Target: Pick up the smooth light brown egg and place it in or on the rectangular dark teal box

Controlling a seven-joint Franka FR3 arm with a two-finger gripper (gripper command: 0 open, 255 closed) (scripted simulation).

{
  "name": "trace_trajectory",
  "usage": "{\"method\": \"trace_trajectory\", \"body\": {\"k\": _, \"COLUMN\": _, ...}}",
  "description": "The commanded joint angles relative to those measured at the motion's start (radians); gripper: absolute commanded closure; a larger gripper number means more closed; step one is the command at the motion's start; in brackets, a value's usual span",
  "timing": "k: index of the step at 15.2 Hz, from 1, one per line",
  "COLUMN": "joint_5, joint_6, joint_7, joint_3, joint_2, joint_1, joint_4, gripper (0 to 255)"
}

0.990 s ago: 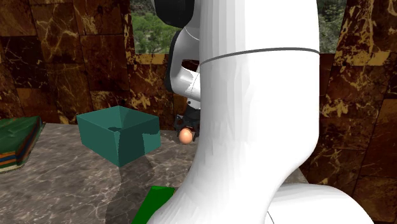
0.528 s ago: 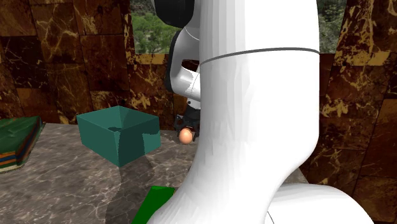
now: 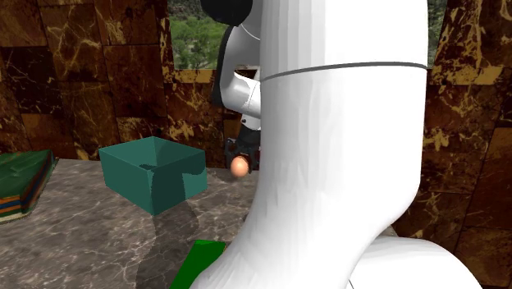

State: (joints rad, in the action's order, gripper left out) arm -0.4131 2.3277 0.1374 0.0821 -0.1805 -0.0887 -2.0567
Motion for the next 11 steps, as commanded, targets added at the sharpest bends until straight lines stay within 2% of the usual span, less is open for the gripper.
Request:
{"method": "trace_trajectory", "body": {"k": 1, "joint_5": 0.010, "joint_6": -0.023, "joint_7": -0.013, "joint_3": 0.002, "joint_2": 0.014, "joint_1": 0.001, "joint_4": 0.011, "gripper": 255}}
{"method": "trace_trajectory", "body": {"k": 11, "joint_5": 0.051, "joint_6": -0.137, "joint_7": -0.065, "joint_3": 0.010, "joint_2": 0.074, "joint_1": 0.001, "joint_4": 0.072, "gripper": 255}}
